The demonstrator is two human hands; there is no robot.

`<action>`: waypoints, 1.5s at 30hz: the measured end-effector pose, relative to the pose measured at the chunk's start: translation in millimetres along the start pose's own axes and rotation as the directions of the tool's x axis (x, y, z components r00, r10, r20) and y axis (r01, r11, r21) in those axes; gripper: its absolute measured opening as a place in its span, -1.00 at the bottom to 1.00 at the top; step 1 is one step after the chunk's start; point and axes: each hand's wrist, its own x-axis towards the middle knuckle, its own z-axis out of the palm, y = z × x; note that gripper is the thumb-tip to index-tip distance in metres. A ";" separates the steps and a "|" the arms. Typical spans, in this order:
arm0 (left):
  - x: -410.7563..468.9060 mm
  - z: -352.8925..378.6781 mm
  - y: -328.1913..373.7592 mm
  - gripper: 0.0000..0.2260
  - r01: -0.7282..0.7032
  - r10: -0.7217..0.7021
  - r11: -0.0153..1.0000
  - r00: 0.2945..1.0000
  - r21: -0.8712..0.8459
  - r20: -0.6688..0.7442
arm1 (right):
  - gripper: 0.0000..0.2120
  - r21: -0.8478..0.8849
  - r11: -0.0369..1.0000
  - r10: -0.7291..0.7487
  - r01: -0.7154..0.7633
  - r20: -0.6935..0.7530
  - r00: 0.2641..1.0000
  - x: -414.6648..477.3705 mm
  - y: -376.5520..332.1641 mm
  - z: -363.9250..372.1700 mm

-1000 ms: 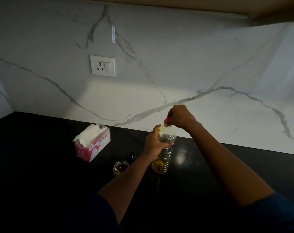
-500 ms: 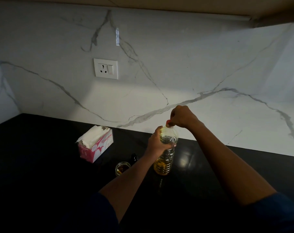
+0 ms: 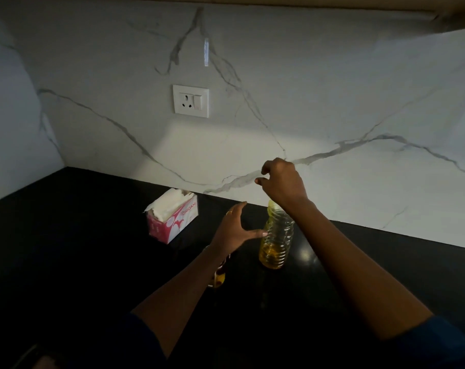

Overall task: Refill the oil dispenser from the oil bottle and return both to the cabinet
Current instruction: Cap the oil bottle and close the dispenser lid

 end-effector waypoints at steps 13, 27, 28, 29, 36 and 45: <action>-43.6 -37.0 -87.4 -0.16 0.200 -0.196 0.977 0.979 -0.079 0.056 | -0.43 -0.063 0.997 0.083 -0.055 0.658 0.749 -10.5 14.1 159.6; -59.8 -7.6 -115.5 -0.23 0.244 -0.243 0.949 0.970 -0.198 0.028 | -0.47 -0.088 0.993 0.120 -0.083 0.760 0.639 -18.3 32.6 219.5; -59.4 -5.6 -116.6 -0.26 0.236 -0.238 0.954 0.971 -0.185 0.012 | -0.47 -0.079 0.993 0.118 -0.089 0.752 0.649 -17.6 33.0 218.9; -58.9 -3.6 -117.9 -0.28 0.227 -0.232 0.958 0.973 -0.175 -0.007 | -0.46 -0.061 0.993 0.116 -0.105 0.742 0.660 -16.3 32.2 216.4; -59.1 5.3 -123.9 -0.35 0.242 -0.255 0.940 0.967 -0.242 -0.023 | -0.51 0.361 0.861 -0.046 -0.359 0.757 0.652 6.5 3.1 147.5; -58.4 4.7 -122.3 -0.38 0.259 -0.266 0.934 0.964 -0.246 0.006 | -0.47 0.200 0.961 -0.273 0.193 0.810 0.520 -30.4 -23.6 128.1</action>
